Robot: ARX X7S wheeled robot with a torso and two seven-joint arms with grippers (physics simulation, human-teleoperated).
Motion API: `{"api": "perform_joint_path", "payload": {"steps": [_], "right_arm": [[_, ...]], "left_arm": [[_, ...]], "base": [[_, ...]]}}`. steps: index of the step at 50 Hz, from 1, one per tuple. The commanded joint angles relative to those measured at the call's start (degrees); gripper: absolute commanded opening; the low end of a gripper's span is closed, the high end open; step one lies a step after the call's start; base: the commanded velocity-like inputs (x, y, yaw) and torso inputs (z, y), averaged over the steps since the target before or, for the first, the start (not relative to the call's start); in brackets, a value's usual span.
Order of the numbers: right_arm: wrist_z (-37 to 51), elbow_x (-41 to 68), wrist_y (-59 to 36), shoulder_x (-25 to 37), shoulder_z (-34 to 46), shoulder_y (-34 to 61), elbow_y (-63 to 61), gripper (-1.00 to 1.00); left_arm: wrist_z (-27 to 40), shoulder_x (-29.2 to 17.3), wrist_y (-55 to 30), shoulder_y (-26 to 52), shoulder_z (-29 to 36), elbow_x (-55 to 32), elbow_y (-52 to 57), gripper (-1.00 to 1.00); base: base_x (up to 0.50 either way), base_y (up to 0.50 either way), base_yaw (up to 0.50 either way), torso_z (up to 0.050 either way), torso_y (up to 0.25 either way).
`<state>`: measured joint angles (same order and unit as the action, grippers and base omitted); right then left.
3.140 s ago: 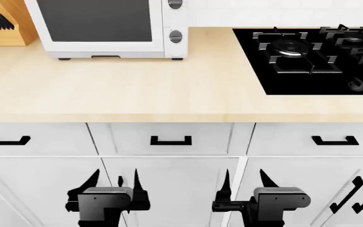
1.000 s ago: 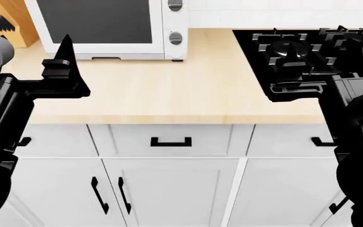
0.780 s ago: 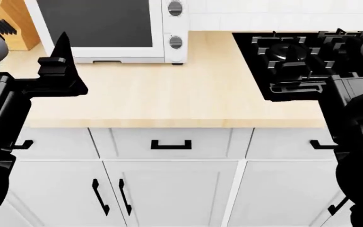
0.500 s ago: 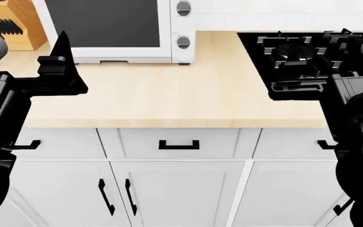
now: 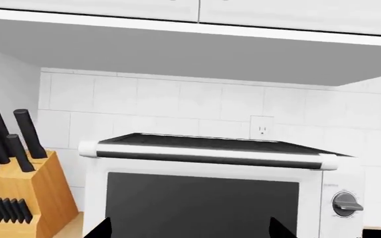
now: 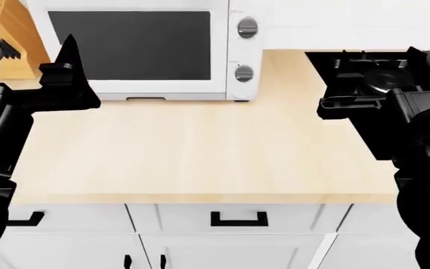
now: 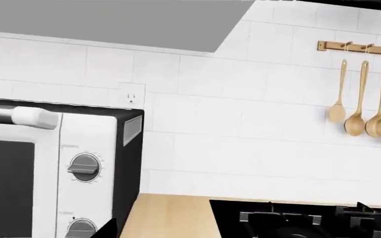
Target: Turn on the toaster oven by setting the timer.
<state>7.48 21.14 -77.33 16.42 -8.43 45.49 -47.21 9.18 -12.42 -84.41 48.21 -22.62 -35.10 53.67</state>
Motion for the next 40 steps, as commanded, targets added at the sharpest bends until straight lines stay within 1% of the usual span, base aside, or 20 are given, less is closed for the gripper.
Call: {"api": "perform_joint_path", "payload": {"steps": [1,19,35,37,38,39,40], "right_arm": [[0.2,0.4,-0.1,0.0,-0.2,-0.1,0.0,1.0],[0.6,1.2,-0.3,0.0,-0.4,-0.4,-0.6,1.0],[1.2,1.3,-0.3,0.9,0.6,-0.4,-0.7,1.0],[1.4,1.6,-2.0,1.7,1.3,0.9,-1.8,1.0],[1.7,1.6,-3.2,2.7,2.4,1.8,-2.4,1.0],[1.7,1.6,-3.2,2.7,2.4,1.8,-2.4,1.0],[1.3,2.6,-6.2,2.9,2.5,3.4,-3.3,1.0]], "left_arm": [[0.7,-0.1,0.0,0.2,-0.5,-1.2,-0.1,1.0],[1.9,-0.2,0.2,0.1,-1.2,-3.0,-0.4,1.0],[2.8,-0.8,0.5,-0.3,-1.0,-4.4,-0.1,1.0],[2.7,-0.6,-1.0,0.3,-3.7,-5.9,1.4,1.0],[3.1,0.8,-1.0,1.5,-6.8,-6.5,1.8,1.0],[2.9,1.1,-2.9,2.2,-9.2,-7.9,2.7,1.0],[3.5,0.6,-5.1,3.5,-11.1,-9.4,3.5,1.0]], "base": [[0.5,0.0,0.0,0.0,0.0],[0.5,0.0,0.0,0.0,0.001],[0.0,0.0,0.0,0.0,0.0],[0.0,0.0,0.0,0.0,0.0],[0.0,0.0,0.0,0.0,0.0],[0.0,0.0,0.0,0.0,0.0],[0.0,0.0,0.0,0.0,0.0]]}}
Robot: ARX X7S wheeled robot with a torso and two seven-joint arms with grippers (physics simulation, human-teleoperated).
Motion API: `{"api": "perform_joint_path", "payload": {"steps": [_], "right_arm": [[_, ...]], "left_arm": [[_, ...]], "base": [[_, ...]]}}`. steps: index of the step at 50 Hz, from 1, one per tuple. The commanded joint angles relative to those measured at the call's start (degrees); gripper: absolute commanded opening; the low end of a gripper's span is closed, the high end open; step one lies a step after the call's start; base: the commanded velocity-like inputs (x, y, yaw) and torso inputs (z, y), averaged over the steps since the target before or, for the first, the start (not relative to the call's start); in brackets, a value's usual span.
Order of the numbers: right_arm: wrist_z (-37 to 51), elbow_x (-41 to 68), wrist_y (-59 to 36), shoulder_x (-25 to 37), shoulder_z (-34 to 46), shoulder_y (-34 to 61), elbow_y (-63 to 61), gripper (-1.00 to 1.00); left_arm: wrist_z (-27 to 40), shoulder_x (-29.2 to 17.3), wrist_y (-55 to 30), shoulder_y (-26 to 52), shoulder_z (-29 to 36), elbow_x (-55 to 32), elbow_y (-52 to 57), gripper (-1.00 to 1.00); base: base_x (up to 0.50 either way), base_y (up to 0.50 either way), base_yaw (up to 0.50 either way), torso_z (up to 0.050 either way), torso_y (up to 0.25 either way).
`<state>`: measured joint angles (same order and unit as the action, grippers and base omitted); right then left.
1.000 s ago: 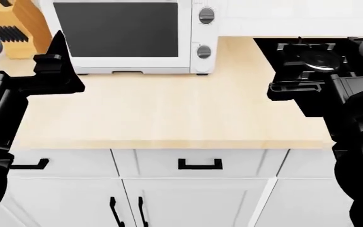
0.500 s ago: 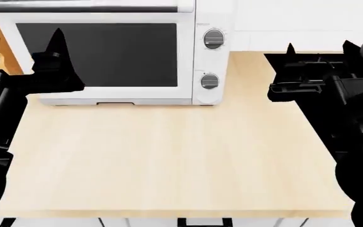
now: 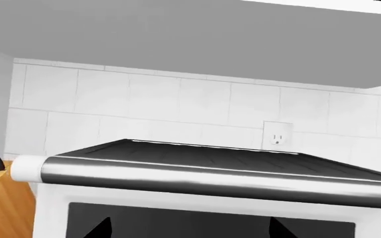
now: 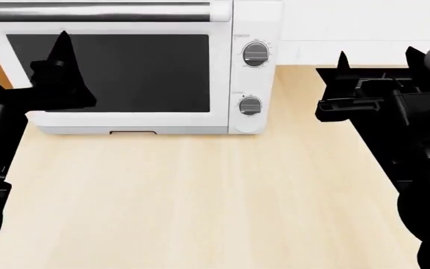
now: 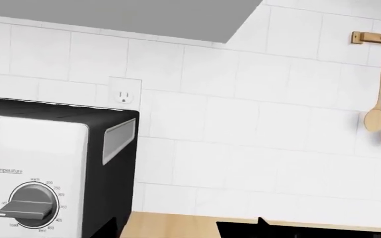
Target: Turn on the toaster oven by setting the timer.
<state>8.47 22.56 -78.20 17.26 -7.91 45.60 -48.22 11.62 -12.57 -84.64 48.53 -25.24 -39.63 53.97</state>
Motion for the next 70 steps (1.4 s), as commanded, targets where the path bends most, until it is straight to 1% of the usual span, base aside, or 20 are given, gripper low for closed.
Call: {"api": "perform_joint_path", "payload": {"steps": [1,3,5,9,13,22,25,29,32,35,37,40,47,48,55,60,62,63,67,70], "right_arm": [[0.2,1.5,-6.4,2.0,1.7,4.0,-2.8,1.0],[0.0,2.2,-8.1,2.8,2.6,5.5,-3.5,1.0],[0.0,2.6,-9.5,3.3,2.9,6.6,-3.8,1.0],[0.8,5.5,-11.7,4.6,3.1,7.8,-4.7,1.0],[7.0,15.5,-11.7,7.1,2.2,8.9,-3.6,1.0],[13.9,24.5,-11.3,14.5,12.3,11.0,-4.8,1.0],[16.1,29.3,-11.5,15.5,13.1,12.4,-4.9,1.0],[15.5,30.9,-11.0,18.8,20.0,15.5,-5.4,1.0],[14.7,27.2,-9.0,22.9,29.6,18.9,-6.1,1.0],[13.5,25.4,-7.3,25.4,34.3,20.4,-5.7,1.0],[13.7,24.8,-8.8,26.4,37.6,22.1,-6.0,1.0],[12.5,25.5,-7.9,27.0,38.4,22.5,-6.3,1.0],[8.4,22.7,-5.3,30.4,49.4,27.4,-6.3,1.0],[8.0,21.9,-4.6,30.6,51.0,27.9,-5.8,1.0],[6.8,20.0,-3.9,30.4,56.6,29.4,-3.9,1.0],[4.8,12.8,0.6,32.6,66.9,33.0,-2.6,1.0],[2.9,7.1,4.8,34.0,74.1,36.0,-2.4,1.0],[2.4,7.0,4.8,33.9,74.6,36.4,-2.0,1.0],[0.0,-0.2,9.5,35.2,83.5,39.8,-1.5,1.0],[-1.4,-4.1,12.4,35.4,87.7,41.7,0.7,1.0]], "left_arm": [[2.4,0.1,-5.2,3.8,-9.2,-7.0,3.2,1.0],[7.5,-2.3,-5.3,4.5,-10.7,-14.4,2.4,1.0],[11.1,-4.0,-5.1,4.5,-10.9,-18.7,1.9,1.0],[12.7,-4.5,-4.4,3.1,-12.0,-21.0,1.5,1.0],[13.7,-5.6,-3.5,2.2,-12.6,-22.6,1.3,1.0],[16.4,-6.4,-3.0,2.2,-13.2,-26.7,0.7,1.0],[17.1,-6.6,-2.5,2.6,-12.3,-27.1,0.2,1.0],[17.4,-6.9,-1.4,2.4,-11.2,-26.8,-0.2,1.0],[17.8,-7.0,-1.1,2.3,-11.2,-27.5,-0.3,1.0],[18.4,-7.4,-1.1,2.2,-11.1,-28.1,-0.4,1.0],[18.8,-7.4,-1.1,2.0,-11.4,-29.0,-0.4,1.0],[19.2,-7.3,-0.7,2.2,-11.1,-29.4,-0.8,1.0],[19.8,-7.7,0.6,1.8,-10.5,-29.5,-1.5,1.0],[20.4,-7.8,0.2,1.6,-11.5,-30.9,-1.4,1.0],[21.9,-8.3,0.4,1.8,-11.6,-32.4,-1.8,1.0],[21.6,-8.5,1.8,1.5,-10.7,-31.3,-2.2,1.0],[21.7,-8.4,2.1,1.2,-10.7,-31.2,-2.3,1.0],[21.7,-8.4,2.3,1.2,-10.4,-31.0,-2.4,1.0],[22.4,-8.7,2.4,1.1,-10.8,-32.1,-2.4,1.0],[22.6,-8.9,2.6,0.9,-10.8,-32.3,-2.4,1.0]], "base": [[0.0,0.0,0.0,0.0,0.0],[0.0,0.0,0.0,0.0,0.0],[0.0,0.0,0.0,0.0,0.0],[0.0,0.0,0.0,0.0,0.0],[0.0,0.0,0.0,0.0,0.0],[0.0,0.0,0.0,0.0,0.0],[0.0,0.0,0.0,0.0,0.0],[0.0,0.0,0.0,0.0,0.0],[0.0,0.0,0.0,0.0,0.0],[0.0,0.0,0.0,0.0,0.0],[0.0,0.0,0.0,0.0,0.0],[0.0,0.0,0.0,0.0,0.0],[0.0,0.0,0.0,0.0,0.0],[0.0,0.0,0.0,0.0,0.0],[0.0,0.0,0.0,0.0,0.0],[0.0,0.0,0.0,0.0,0.0],[0.0,0.0,0.0,0.0,0.0],[0.0,0.0,0.0,0.0,0.0],[0.0,0.0,0.0,0.0,0.0],[0.0,0.0,0.0,0.0,0.0]]}}
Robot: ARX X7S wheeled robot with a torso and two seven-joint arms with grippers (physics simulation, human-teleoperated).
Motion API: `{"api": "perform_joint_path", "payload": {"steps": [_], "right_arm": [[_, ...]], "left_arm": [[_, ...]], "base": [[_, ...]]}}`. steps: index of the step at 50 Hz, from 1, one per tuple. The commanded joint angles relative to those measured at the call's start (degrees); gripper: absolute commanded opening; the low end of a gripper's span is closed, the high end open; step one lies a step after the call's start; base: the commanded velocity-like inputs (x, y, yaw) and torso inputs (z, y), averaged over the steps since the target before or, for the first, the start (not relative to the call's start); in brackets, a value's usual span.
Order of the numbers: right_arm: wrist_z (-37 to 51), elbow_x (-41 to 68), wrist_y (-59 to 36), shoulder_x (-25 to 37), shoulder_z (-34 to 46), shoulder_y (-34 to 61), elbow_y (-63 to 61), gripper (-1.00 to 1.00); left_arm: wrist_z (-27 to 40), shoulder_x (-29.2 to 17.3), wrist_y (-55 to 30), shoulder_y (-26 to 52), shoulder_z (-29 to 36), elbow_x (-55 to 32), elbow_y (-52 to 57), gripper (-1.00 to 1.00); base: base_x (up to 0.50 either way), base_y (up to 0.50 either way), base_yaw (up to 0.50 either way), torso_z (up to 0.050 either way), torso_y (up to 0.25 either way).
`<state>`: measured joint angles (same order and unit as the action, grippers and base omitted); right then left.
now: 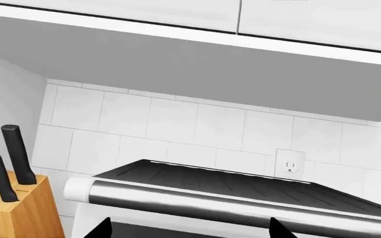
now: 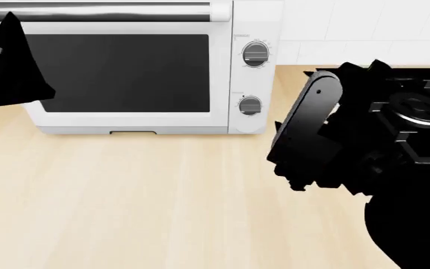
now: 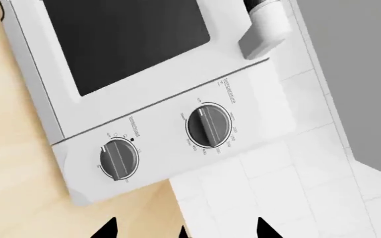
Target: Turn on the toaster oven by setting the timer.
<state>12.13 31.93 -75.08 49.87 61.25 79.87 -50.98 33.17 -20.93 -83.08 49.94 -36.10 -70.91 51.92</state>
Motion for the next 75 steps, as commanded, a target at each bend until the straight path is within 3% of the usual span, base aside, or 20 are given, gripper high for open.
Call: {"api": "perform_joint_path", "payload": {"steps": [1,11,20,26,41,50,75], "right_arm": [[-5.4,-15.7,10.9,2.8,20.6,8.2,4.8,1.0],[-7.4,-19.1,14.7,2.0,24.4,9.8,7.2,1.0],[-8.1,-15.4,14.0,0.4,21.9,8.4,6.8,1.0],[-8.4,-12.6,12.1,-1.2,20.1,7.3,7.7,1.0],[-6.4,-11.1,8.9,-4.2,18.5,5.2,9.4,1.0],[-3.4,-10.3,5.2,-6.9,16.6,3.2,11.1,1.0],[-2.9,-8.8,5.0,-8.9,14.9,1.5,12.5,1.0]], "left_arm": [[1.2,-0.5,1.2,-0.5,0.2,-1.1,-0.5,1.0],[1.7,-0.8,2.7,-1.4,0.9,-1.4,-0.7,1.0],[5.0,-2.1,2.3,-1.6,-1.0,-6.8,-0.8,1.0],[3.5,-1.9,3.7,-2.2,0.7,-3.8,-1.0,1.0],[5.4,-3.3,4.7,-3.8,-0.9,-7.5,-0.6,1.0],[3.2,-2.5,6.6,-3.2,3.2,-1.6,-1.8,1.0],[2.1,-3.0,9.8,-3.9,6.3,1.8,-2.8,1.0]], "base": [[0.0,0.0,0.0,0.0,0.0],[0.0,0.0,0.0,0.0,0.0],[0.0,0.0,0.0,0.0,0.0],[0.0,0.0,0.0,0.0,0.0],[0.0,0.0,0.0,0.0,0.0],[0.0,0.0,0.0,0.0,0.0],[0.0,0.0,0.0,0.0,0.0]]}}
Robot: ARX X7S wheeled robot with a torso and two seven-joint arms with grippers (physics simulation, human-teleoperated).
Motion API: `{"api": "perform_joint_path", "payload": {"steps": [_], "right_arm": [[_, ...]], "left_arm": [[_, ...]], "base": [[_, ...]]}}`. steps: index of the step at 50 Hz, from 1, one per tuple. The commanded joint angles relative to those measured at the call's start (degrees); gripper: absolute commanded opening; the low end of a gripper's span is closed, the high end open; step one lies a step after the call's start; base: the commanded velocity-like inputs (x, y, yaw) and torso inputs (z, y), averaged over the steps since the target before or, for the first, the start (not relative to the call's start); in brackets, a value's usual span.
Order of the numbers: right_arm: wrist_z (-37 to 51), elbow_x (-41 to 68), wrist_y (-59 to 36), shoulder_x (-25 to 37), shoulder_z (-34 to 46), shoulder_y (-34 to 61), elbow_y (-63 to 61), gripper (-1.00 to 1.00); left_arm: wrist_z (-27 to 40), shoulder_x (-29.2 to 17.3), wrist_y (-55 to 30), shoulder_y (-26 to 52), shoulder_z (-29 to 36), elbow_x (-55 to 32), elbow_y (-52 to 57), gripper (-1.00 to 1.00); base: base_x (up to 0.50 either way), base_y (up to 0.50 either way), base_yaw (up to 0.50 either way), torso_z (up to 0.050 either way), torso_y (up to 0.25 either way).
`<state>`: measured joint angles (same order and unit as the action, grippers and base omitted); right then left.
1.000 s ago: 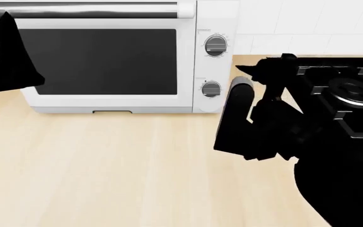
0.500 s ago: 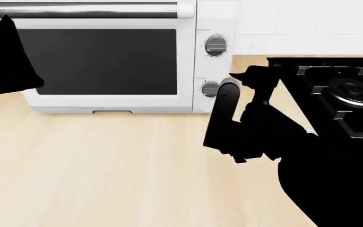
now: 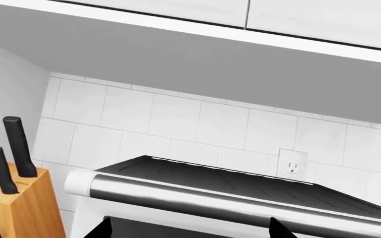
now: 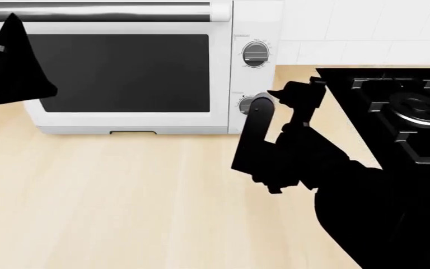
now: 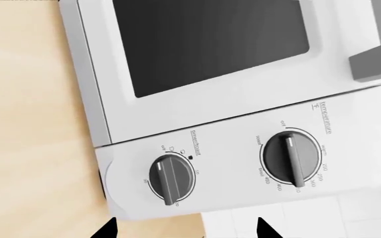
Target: Turn on the toaster oven by setting the timer.
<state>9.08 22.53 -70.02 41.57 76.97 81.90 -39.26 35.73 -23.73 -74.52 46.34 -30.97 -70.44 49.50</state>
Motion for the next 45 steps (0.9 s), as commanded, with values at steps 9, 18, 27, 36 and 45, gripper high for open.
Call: {"api": "perform_joint_path", "payload": {"steps": [9,18,27,36,45], "right_arm": [[0.2,0.6,-0.1,-0.6,-0.8,-0.5,0.8,1.0],[0.4,0.9,-0.8,-1.1,-1.0,-0.5,0.6,1.0],[-0.2,0.8,-0.6,-2.2,-0.7,0.4,1.8,1.0],[-1.3,1.1,-0.2,-3.1,-0.4,0.7,4.1,1.0],[-2.1,1.2,-0.6,-4.5,0.4,1.3,5.1,1.0]], "left_arm": [[-0.2,-0.5,1.7,-0.5,1.5,1.1,-0.5,1.0],[-0.2,-0.6,2.7,-1.0,1.1,1.0,-0.3,1.0],[1.6,-1.0,2.5,-1.4,-0.4,-2.2,-0.1,1.0],[2.1,-1.4,2.9,-1.7,-0.5,-2.6,-0.3,1.0],[2.3,-1.3,3.6,-1.5,0.2,-2.4,-0.7,1.0]], "base": [[0.0,0.0,0.0,0.0,0.0],[0.0,0.0,0.0,0.0,0.0],[0.0,0.0,0.0,0.0,0.0],[0.0,0.0,0.0,0.0,0.0],[0.0,0.0,0.0,0.0,0.0]]}}
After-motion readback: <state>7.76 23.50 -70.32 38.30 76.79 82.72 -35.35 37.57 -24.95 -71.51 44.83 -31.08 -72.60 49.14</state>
